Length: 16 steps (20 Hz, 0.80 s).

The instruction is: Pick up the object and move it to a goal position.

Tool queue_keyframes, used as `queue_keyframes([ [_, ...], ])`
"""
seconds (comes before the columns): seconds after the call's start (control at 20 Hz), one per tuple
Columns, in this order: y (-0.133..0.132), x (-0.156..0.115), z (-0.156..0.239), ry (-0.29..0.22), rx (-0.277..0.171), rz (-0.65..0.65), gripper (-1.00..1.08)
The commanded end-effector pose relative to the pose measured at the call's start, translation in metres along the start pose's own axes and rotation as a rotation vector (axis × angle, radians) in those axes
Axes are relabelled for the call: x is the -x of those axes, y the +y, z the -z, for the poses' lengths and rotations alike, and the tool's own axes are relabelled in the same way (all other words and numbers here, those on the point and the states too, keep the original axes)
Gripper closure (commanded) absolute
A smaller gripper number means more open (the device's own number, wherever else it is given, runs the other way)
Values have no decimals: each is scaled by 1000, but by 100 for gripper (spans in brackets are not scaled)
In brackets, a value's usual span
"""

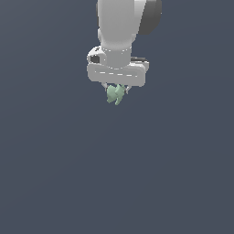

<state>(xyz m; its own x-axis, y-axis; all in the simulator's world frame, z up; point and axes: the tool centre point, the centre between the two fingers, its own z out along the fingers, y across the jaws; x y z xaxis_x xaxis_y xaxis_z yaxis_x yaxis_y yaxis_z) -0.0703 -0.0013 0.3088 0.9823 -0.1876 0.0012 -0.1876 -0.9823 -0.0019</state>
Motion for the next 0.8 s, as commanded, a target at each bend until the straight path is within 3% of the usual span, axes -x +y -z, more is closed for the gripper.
queue_keyframes([
  [0.0,8,0,23,-1,1,1,108],
  [0.35,22,-4,66,-1,2,1,108],
  [0.75,28,-6,83,-1,2,1,108],
])
